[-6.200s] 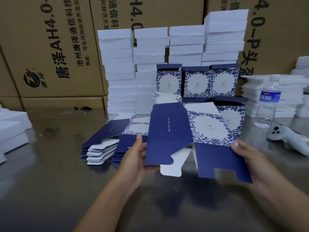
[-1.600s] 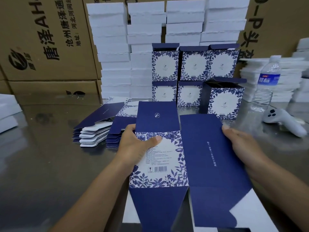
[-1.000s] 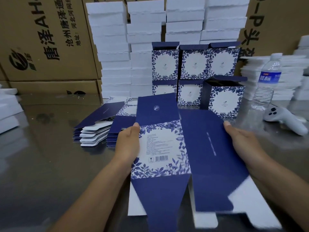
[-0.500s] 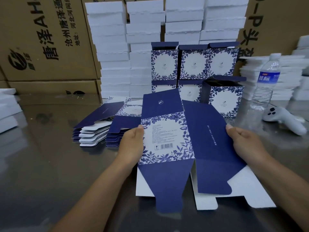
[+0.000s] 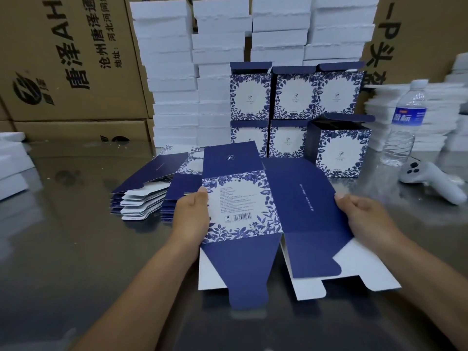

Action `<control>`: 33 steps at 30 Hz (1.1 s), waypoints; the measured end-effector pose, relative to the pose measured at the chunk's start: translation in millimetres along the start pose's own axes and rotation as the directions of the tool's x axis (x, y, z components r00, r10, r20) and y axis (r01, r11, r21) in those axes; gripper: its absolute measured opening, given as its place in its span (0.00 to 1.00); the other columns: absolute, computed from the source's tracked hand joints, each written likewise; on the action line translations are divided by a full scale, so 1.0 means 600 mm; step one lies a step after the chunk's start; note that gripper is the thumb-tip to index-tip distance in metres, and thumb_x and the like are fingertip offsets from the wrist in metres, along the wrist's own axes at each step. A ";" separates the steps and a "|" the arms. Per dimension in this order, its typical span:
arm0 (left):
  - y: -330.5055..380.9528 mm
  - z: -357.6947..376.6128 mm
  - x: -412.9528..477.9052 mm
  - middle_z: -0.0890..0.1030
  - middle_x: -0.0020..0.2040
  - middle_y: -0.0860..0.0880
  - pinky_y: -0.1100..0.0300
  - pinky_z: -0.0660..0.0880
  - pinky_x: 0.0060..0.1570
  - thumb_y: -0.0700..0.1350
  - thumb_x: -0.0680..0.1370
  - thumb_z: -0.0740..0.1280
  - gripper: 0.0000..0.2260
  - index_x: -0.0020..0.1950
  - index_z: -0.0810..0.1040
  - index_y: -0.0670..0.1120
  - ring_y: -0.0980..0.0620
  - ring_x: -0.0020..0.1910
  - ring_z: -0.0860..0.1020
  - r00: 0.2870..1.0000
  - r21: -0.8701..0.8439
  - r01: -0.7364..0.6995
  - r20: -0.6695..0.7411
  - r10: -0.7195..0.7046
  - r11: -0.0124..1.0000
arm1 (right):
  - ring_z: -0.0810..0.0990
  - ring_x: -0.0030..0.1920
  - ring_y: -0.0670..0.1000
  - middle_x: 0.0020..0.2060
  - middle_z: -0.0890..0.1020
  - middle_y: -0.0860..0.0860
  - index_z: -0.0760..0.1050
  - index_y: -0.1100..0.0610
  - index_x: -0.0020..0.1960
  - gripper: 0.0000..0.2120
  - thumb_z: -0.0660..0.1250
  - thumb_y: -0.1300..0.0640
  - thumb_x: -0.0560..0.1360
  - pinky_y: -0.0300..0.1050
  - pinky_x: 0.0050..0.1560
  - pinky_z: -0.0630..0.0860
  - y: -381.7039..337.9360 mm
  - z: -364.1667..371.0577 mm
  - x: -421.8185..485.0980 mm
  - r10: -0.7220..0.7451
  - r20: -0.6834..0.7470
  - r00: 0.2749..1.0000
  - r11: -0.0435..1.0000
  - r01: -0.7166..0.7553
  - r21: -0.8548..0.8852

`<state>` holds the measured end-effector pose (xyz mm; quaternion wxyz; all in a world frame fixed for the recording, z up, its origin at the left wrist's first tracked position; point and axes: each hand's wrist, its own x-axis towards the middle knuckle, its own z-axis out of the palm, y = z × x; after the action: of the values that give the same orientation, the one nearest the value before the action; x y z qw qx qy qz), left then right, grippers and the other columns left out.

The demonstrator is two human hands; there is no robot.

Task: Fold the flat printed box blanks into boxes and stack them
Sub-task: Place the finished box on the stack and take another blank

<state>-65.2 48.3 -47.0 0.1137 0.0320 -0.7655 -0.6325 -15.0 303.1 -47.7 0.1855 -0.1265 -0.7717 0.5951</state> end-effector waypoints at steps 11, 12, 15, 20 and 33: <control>0.005 0.006 -0.005 0.73 0.33 0.58 0.76 0.65 0.27 0.45 0.83 0.57 0.17 0.34 0.70 0.51 0.62 0.31 0.71 0.995 -0.074 -0.063 0.070 0.068 0.995 | 0.72 0.40 0.54 0.52 0.74 0.74 0.68 0.78 0.53 0.23 0.59 0.54 0.80 0.45 0.43 0.65 0.000 -0.009 0.005 0.006 -0.103 0.995 1.000 -0.007 -0.012; 0.005 0.004 -0.003 0.74 0.34 0.56 0.74 0.66 0.27 0.46 0.83 0.56 0.16 0.35 0.71 0.50 0.59 0.33 0.71 0.996 -0.066 -0.059 0.066 0.064 0.996 | 0.75 0.39 0.56 0.52 0.75 0.73 0.70 0.77 0.53 0.22 0.59 0.54 0.80 0.45 0.44 0.70 0.002 -0.008 0.006 0.016 -0.100 0.995 1.000 -0.016 -0.002; 0.004 -0.001 0.000 0.74 0.34 0.50 0.72 0.65 0.24 0.46 0.83 0.56 0.13 0.41 0.74 0.44 0.54 0.33 0.69 0.997 -0.064 -0.043 0.058 0.047 0.997 | 0.79 0.33 0.52 0.39 0.84 0.58 0.80 0.65 0.40 0.18 0.60 0.54 0.80 0.36 0.32 0.74 0.002 -0.006 0.008 0.056 -0.081 0.995 0.998 -0.054 0.031; 0.000 -0.002 0.004 0.74 0.41 0.43 0.59 0.66 0.38 0.45 0.83 0.56 0.11 0.46 0.73 0.43 0.49 0.39 0.70 0.997 -0.130 0.000 0.072 0.010 0.992 | 0.75 0.23 0.48 0.25 0.77 0.51 0.77 0.68 0.37 0.21 0.61 0.53 0.79 0.31 0.20 0.66 0.004 -0.006 0.008 0.063 -0.028 0.998 0.998 -0.064 -0.027; 0.007 -0.003 -0.002 0.83 0.42 0.54 0.70 0.75 0.43 0.43 0.81 0.61 0.11 0.41 0.80 0.46 0.56 0.43 0.80 0.993 -0.154 -0.001 0.121 0.020 0.988 | 0.71 0.34 0.53 0.34 0.75 0.58 0.74 0.75 0.47 0.24 0.58 0.51 0.81 0.43 0.32 0.64 0.004 -0.009 0.006 0.042 -0.094 0.995 0.990 -0.054 -0.132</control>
<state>-63.3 47.9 -42.6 0.0722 -0.0195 -0.7201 -0.6899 -15.9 310.1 -48.5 0.1971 -0.1843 -0.7973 0.5399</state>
